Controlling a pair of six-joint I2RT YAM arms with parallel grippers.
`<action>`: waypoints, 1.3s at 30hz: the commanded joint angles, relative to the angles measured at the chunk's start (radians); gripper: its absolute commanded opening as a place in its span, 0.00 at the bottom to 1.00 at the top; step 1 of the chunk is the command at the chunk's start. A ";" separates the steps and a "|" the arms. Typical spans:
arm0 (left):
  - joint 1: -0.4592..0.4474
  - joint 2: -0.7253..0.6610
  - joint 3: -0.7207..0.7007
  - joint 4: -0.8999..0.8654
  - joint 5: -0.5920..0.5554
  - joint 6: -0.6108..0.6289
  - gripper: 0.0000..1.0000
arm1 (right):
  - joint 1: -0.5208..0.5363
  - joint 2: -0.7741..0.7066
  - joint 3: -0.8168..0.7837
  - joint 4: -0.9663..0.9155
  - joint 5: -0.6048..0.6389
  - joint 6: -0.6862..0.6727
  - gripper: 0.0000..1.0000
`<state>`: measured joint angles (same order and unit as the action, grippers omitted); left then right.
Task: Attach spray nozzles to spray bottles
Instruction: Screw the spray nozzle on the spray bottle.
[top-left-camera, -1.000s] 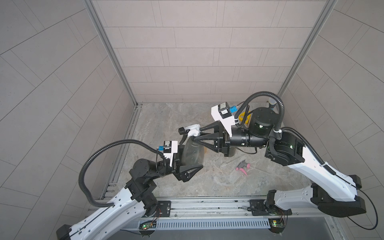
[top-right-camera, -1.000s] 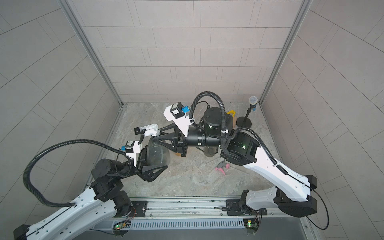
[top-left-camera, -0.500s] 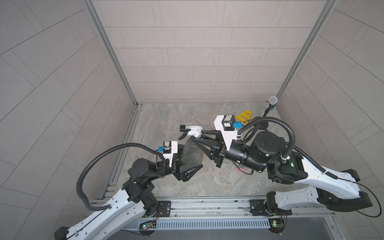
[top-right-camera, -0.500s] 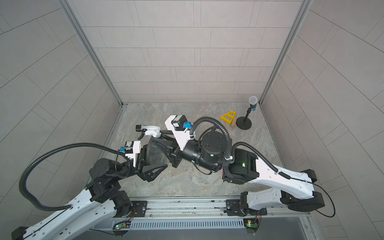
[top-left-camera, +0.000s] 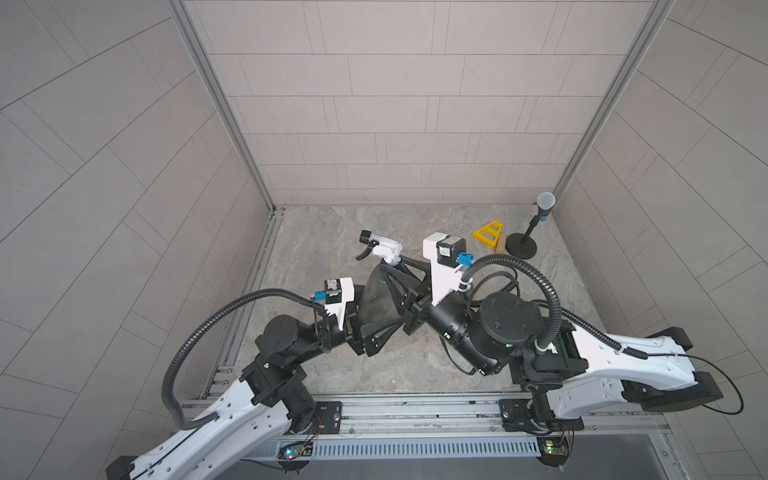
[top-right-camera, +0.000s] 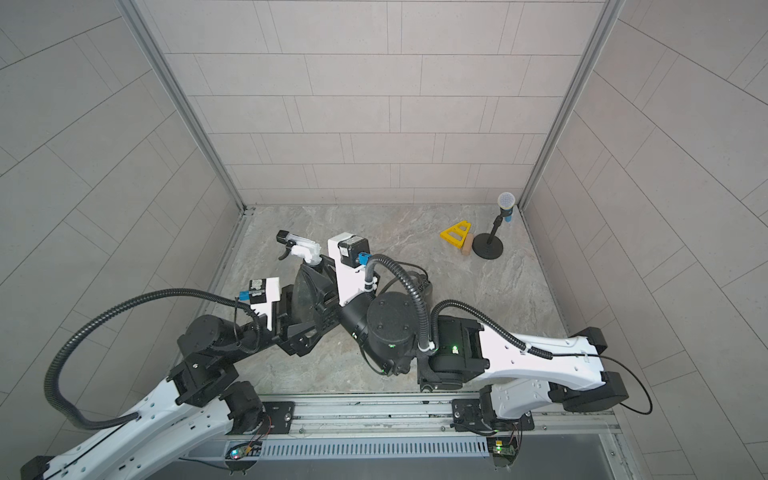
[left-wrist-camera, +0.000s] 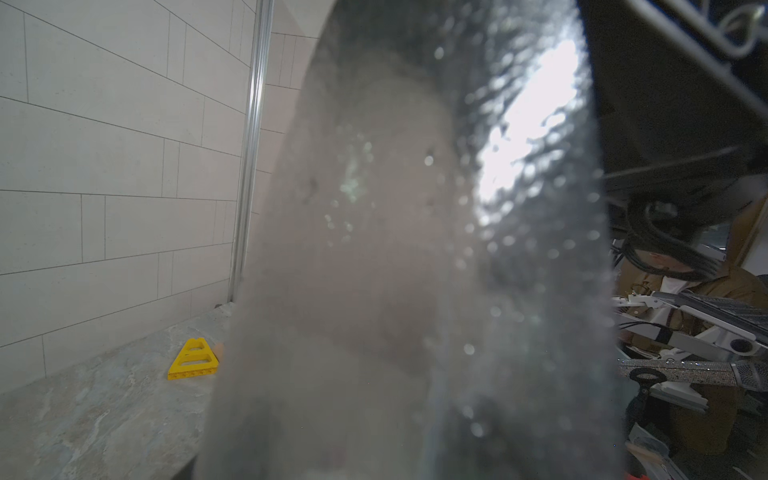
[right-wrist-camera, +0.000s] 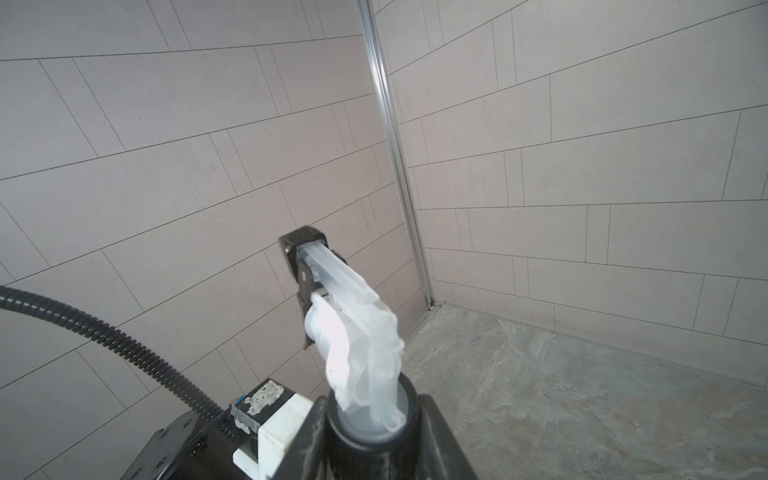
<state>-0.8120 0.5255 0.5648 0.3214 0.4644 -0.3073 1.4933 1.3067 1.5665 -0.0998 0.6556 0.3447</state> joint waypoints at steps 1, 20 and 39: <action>0.007 -0.002 0.049 0.045 -0.075 -0.008 0.00 | 0.042 0.026 -0.029 -0.094 -0.082 0.002 0.36; 0.007 -0.025 0.038 0.085 0.023 -0.021 0.00 | -0.167 -0.266 -0.045 -0.252 -0.692 -0.196 0.65; 0.007 0.005 0.029 0.095 0.025 -0.036 0.00 | -0.199 -0.129 0.127 -0.290 -0.977 -0.205 0.68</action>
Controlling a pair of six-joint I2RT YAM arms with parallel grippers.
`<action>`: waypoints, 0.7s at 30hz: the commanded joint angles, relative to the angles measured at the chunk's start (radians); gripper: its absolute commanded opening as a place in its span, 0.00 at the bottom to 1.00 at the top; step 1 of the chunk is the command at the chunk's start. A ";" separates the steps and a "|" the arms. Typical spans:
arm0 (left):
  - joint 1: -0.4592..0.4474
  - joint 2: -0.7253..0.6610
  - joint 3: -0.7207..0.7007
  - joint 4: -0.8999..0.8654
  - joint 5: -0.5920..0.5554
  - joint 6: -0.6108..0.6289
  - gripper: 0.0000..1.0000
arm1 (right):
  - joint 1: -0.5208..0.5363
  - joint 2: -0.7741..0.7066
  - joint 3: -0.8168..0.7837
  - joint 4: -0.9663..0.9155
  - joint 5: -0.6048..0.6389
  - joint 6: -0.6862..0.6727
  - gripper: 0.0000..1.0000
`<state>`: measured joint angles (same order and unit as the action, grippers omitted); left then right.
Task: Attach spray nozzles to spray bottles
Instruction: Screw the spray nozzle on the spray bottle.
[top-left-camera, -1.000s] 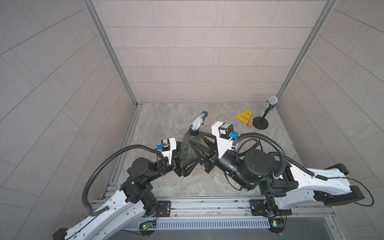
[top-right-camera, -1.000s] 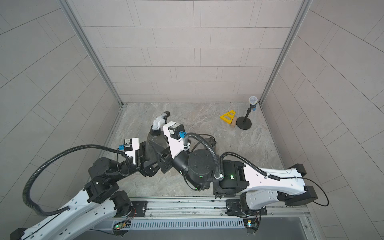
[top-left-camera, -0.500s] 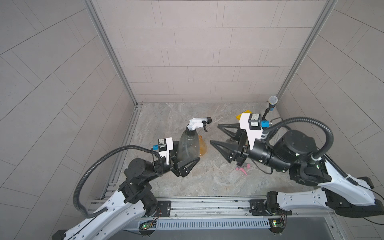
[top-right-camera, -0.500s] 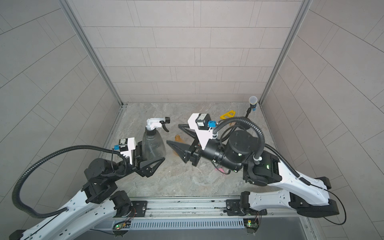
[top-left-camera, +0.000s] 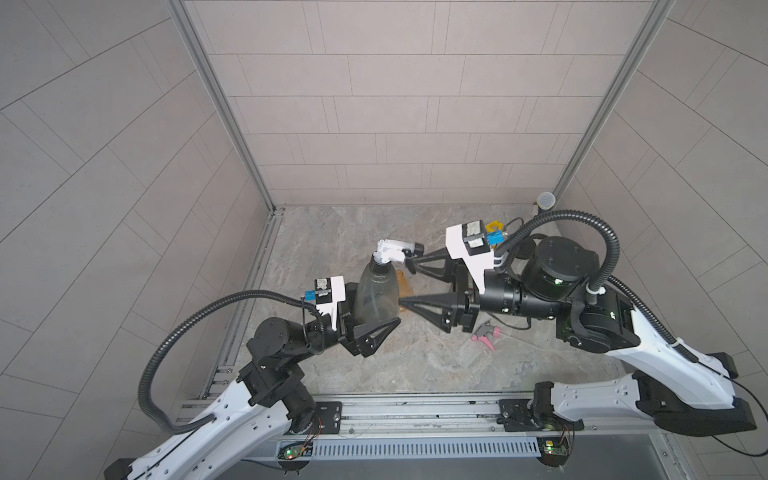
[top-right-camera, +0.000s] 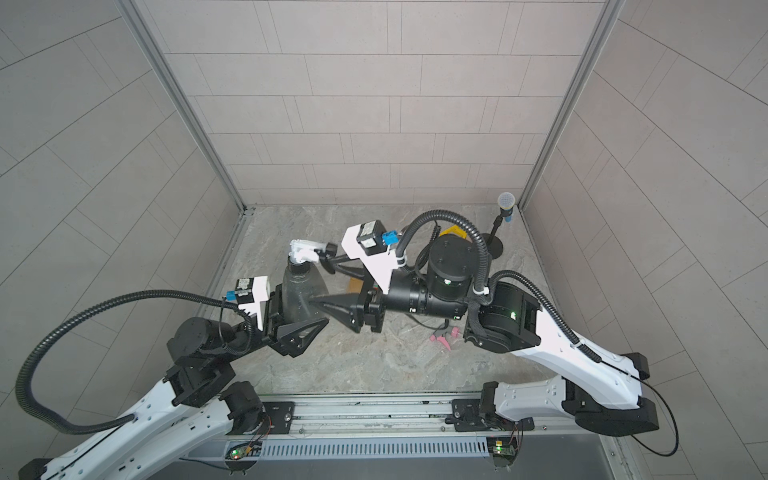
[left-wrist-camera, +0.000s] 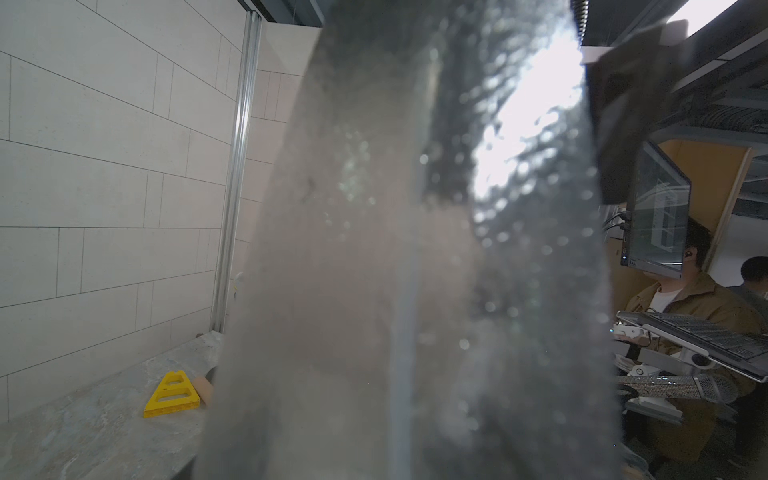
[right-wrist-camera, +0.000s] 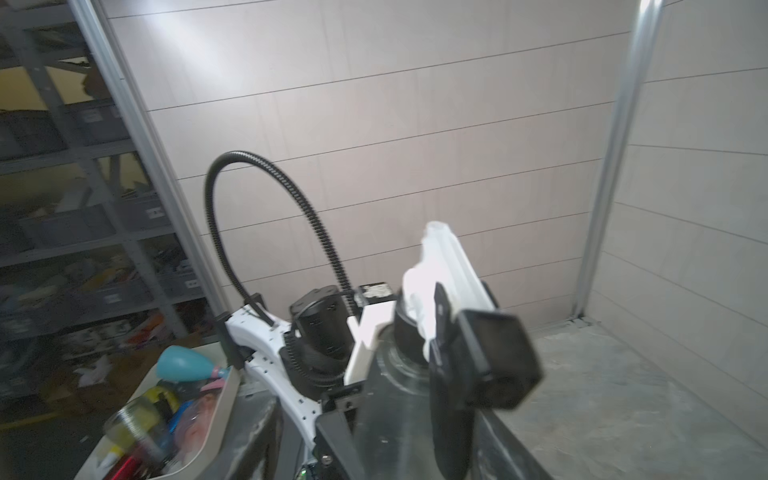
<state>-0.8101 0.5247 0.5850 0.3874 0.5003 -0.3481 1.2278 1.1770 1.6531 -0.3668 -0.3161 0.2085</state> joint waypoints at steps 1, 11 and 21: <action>0.005 0.008 0.008 0.034 -0.008 0.003 0.00 | 0.113 0.002 0.047 -0.037 0.014 -0.101 0.68; 0.005 0.008 -0.001 0.070 0.045 -0.020 0.00 | 0.025 -0.099 -0.030 -0.070 0.057 -0.115 0.65; 0.005 0.046 -0.007 0.173 0.185 -0.110 0.00 | -0.234 0.068 0.129 -0.074 -0.364 -0.036 0.71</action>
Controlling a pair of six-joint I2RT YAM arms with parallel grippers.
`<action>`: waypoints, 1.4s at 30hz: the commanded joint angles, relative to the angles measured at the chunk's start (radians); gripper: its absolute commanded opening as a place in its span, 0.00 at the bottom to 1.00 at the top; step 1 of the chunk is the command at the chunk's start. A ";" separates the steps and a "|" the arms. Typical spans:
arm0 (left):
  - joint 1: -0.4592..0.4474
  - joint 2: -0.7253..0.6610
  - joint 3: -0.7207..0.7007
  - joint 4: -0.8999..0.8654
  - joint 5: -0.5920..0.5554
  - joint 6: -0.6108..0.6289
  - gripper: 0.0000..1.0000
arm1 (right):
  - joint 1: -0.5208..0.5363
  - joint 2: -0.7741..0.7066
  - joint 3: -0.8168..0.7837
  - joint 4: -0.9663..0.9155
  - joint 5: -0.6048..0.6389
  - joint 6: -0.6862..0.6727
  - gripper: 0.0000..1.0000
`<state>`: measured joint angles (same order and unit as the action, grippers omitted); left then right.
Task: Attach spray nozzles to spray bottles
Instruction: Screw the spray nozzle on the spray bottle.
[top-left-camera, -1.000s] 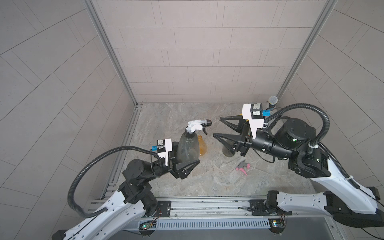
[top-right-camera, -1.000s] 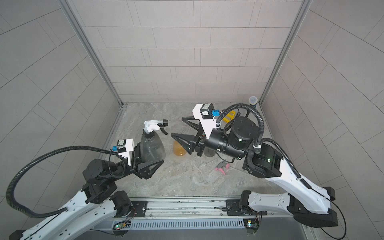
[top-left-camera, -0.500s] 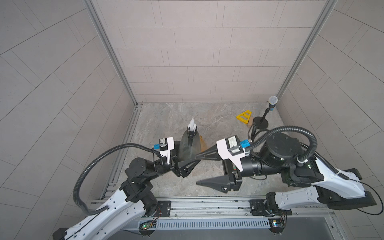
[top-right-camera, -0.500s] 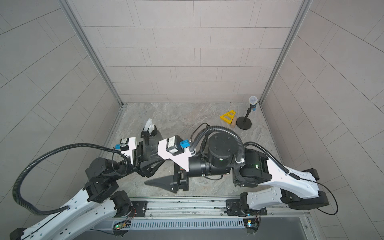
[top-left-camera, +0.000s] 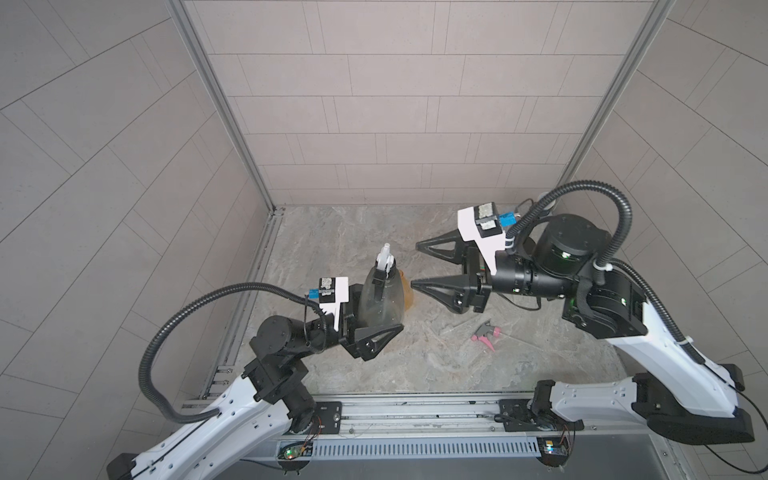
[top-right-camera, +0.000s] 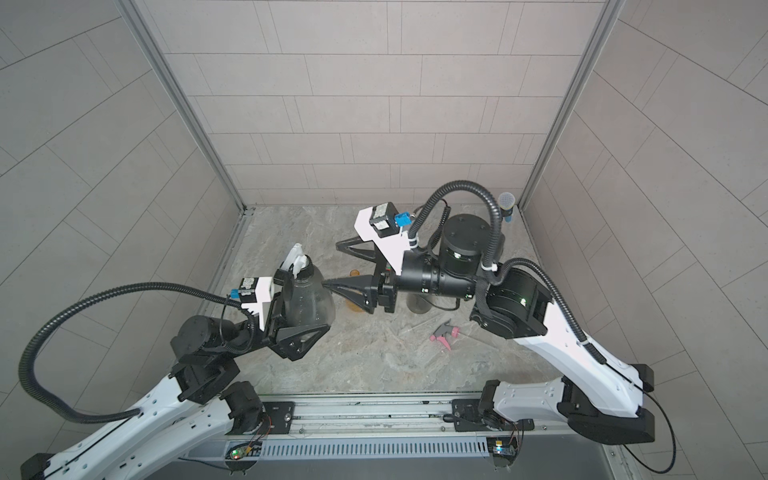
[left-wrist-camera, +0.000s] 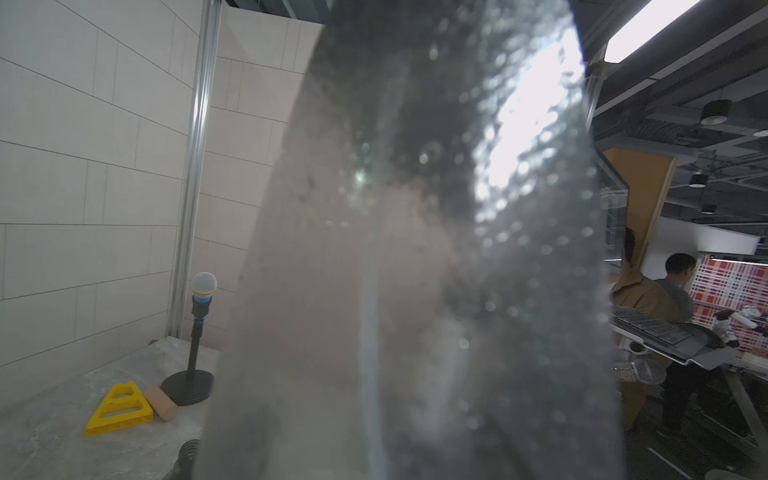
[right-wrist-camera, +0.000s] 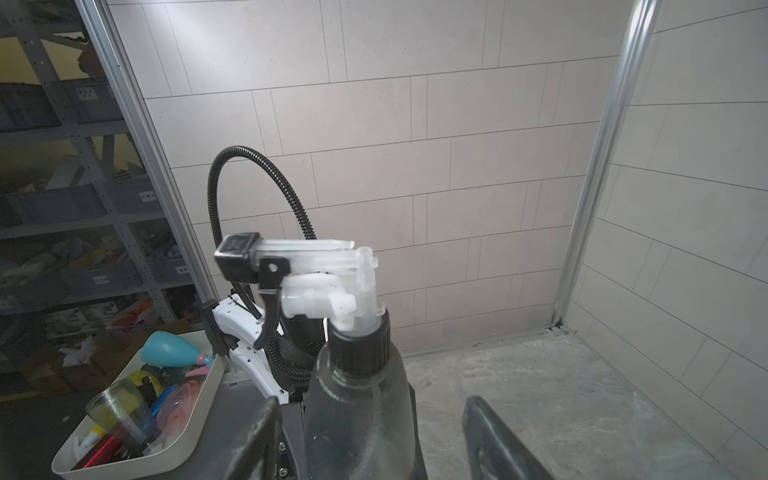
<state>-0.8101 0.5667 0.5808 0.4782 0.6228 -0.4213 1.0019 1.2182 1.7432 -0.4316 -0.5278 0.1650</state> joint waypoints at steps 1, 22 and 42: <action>0.005 0.008 -0.004 0.096 0.071 -0.046 0.00 | -0.008 0.037 0.049 -0.008 -0.171 0.006 0.71; 0.005 0.042 -0.007 0.134 0.109 -0.078 0.00 | -0.008 0.089 0.084 0.041 -0.204 0.036 0.43; 0.005 0.007 0.047 -0.068 -0.114 0.077 0.00 | 0.289 0.018 -0.061 -0.031 0.488 0.053 0.29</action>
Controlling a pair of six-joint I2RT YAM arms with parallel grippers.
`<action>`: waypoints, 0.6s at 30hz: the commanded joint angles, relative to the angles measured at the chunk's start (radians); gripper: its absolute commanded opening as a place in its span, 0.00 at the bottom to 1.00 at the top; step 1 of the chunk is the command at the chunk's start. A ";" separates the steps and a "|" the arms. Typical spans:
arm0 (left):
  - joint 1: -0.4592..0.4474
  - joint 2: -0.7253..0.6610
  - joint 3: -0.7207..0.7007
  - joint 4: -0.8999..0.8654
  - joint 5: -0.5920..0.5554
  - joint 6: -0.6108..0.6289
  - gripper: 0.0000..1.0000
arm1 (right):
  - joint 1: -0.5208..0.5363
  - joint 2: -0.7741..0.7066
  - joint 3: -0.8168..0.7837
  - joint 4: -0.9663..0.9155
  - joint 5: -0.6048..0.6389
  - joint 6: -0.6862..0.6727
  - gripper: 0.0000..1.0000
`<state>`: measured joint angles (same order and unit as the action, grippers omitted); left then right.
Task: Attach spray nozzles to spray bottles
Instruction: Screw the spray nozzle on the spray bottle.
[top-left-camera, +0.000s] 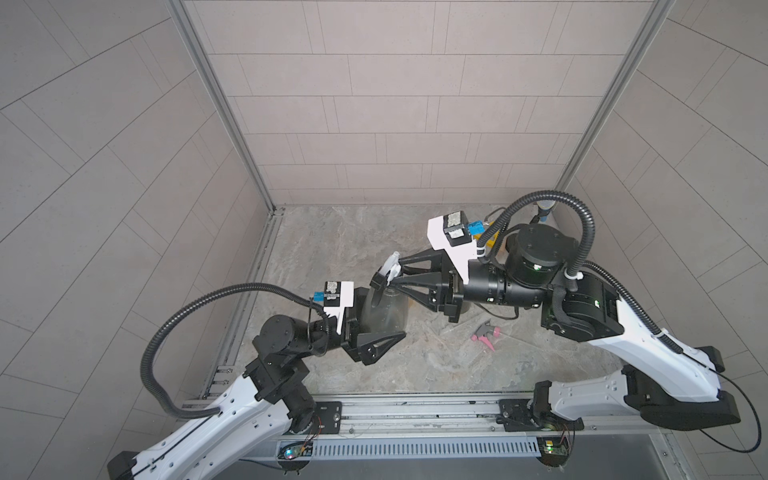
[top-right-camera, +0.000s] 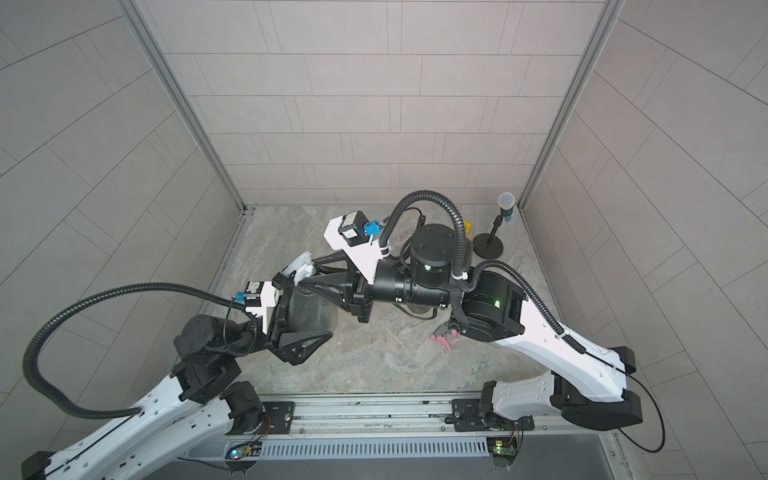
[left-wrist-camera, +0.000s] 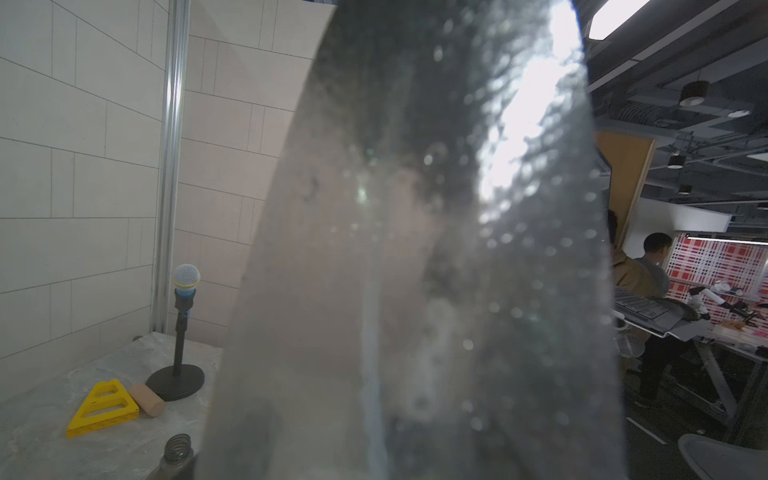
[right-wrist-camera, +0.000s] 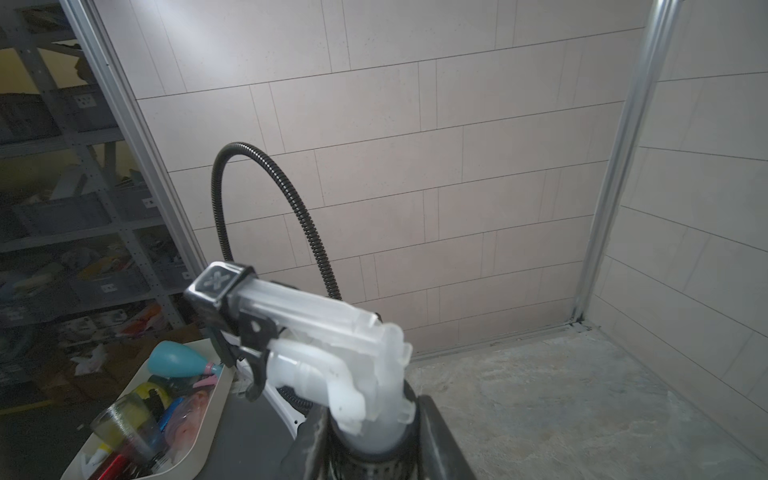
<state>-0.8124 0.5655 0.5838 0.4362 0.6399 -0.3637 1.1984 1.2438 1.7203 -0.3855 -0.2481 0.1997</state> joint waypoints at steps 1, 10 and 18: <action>0.007 0.009 0.044 -0.028 -0.147 0.022 0.00 | 0.141 -0.002 -0.045 -0.072 0.310 0.038 0.28; 0.005 -0.007 0.036 -0.043 -0.201 0.037 0.00 | 0.285 0.082 -0.072 0.027 0.637 0.102 0.32; 0.005 -0.018 0.021 -0.028 -0.200 0.031 0.00 | 0.273 -0.077 -0.099 0.026 0.498 -0.073 0.60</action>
<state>-0.8158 0.5495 0.5861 0.3683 0.4835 -0.3138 1.4624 1.2320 1.6295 -0.3096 0.3611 0.2035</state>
